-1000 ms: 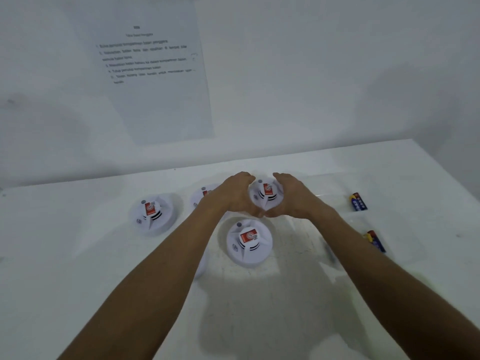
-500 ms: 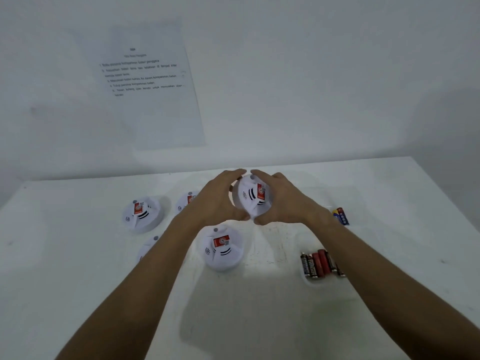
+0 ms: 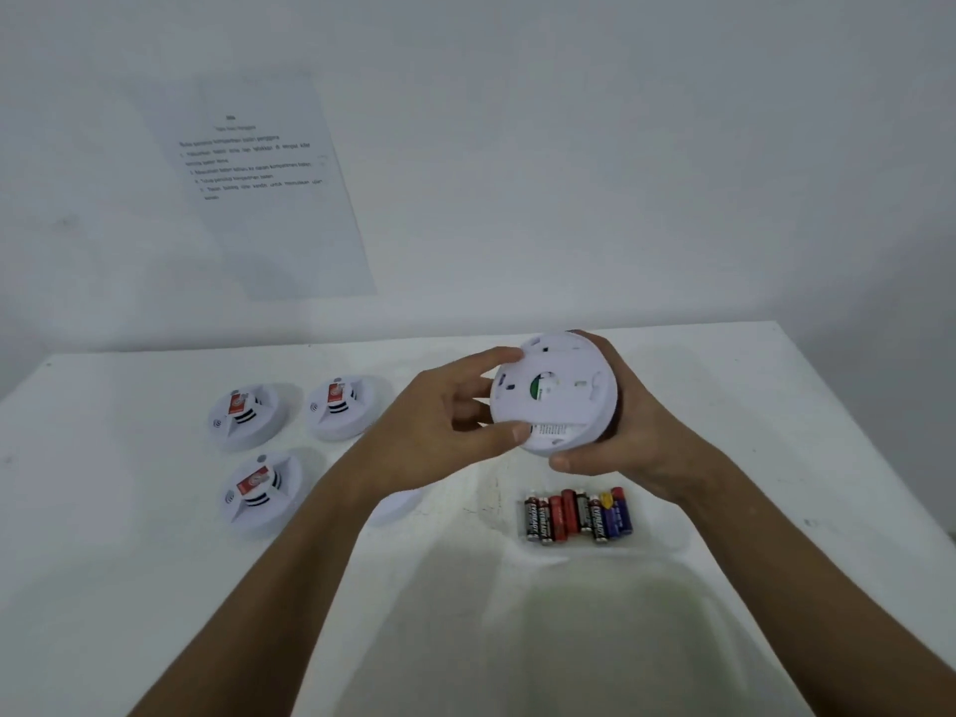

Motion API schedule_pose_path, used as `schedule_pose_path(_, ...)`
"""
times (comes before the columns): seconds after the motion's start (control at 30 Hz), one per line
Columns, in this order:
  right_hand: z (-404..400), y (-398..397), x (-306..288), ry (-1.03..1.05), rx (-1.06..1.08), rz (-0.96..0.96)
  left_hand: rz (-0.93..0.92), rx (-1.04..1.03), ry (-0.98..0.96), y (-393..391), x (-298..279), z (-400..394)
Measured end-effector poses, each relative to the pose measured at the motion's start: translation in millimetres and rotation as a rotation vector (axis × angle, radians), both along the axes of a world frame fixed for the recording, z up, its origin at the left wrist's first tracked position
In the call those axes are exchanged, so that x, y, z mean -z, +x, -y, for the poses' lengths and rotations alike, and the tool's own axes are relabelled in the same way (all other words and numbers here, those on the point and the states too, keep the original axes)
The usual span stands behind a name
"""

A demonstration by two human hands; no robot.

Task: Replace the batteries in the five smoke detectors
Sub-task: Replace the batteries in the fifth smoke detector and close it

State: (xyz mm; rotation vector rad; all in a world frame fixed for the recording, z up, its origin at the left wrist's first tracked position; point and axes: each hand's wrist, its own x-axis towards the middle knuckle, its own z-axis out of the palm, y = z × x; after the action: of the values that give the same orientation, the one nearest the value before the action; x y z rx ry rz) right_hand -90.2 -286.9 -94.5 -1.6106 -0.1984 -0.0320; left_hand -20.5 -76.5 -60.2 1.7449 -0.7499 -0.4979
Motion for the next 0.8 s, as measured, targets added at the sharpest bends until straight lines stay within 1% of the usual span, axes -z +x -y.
schedule_pose_path(0.3, 24.9, -22.2, 8.8, -0.215, 0.001, 0.057, 0.112, -0.068, 0.113, -16.6, 10.3, 15.7)
schedule_pose_path(0.5, 27.6, -22.4, 16.4, -0.224, -0.041, 0.056, 0.136, -0.078, 0.173, -23.0, 10.5, 23.1)
schedule_pose_path(0.67, 28.1, -19.3, 25.9, -0.223, 0.047, 0.095, 0.186, -0.11, 0.225, -28.3, 11.7, 30.5)
schedule_pose_path(0.8, 27.8, -15.1, 30.5, -0.254, 0.049, 0.099, 0.258, -0.172, 0.269, -32.0, 20.1, 33.4)
